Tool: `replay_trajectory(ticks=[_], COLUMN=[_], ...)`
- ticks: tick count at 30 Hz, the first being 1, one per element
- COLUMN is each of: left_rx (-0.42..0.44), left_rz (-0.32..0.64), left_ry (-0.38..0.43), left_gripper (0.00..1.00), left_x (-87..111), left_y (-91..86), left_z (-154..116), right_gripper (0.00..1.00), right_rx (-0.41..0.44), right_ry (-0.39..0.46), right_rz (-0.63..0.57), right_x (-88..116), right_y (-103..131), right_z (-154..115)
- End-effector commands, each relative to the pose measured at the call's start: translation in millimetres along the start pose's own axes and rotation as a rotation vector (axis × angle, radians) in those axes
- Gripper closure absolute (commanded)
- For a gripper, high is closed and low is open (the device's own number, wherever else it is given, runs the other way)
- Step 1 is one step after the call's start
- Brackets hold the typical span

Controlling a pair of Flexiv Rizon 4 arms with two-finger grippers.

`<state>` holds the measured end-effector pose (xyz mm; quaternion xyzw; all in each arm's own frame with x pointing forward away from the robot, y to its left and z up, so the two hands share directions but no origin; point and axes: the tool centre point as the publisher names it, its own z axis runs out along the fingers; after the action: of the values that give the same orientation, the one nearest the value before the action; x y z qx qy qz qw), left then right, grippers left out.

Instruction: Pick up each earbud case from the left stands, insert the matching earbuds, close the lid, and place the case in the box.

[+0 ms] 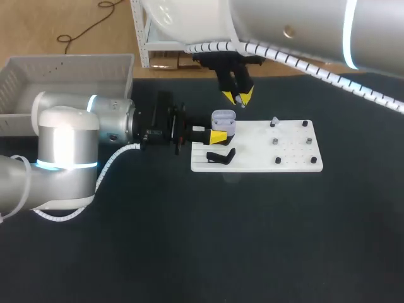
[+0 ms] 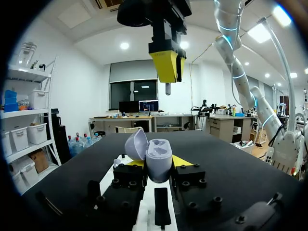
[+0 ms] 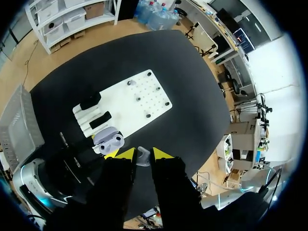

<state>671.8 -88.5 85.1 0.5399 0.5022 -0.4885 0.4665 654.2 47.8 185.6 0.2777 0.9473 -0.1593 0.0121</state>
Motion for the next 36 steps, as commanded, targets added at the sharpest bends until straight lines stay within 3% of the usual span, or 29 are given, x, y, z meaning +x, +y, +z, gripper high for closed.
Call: replay_trajectory(ticks=[1,4,13,36], left_rx=[-0.005,-0.005,-0.005,-0.005], left_rz=[0.003,0.003,0.003,0.003], left_ry=[-0.002,-0.002,-0.002,-0.002], left_gripper=[1.0,1.0,1.0,1.0], left_x=[0.4,0.4,0.4,0.4], left_y=[-1.5,-1.5,-1.5,-1.5], left_z=[0,0,0,0], right_gripper=[1.0,1.0,1.0,1.0], right_rx=[-0.002,0.048,0.076,0.09], right_ry=[-0.002,-0.049,-0.032,0.04], right_rz=[0.002,0.013,0.058,0.077], right_x=[1,1,7,11], right_y=[-1,7,25,38], right_z=[0,-1,3,33])
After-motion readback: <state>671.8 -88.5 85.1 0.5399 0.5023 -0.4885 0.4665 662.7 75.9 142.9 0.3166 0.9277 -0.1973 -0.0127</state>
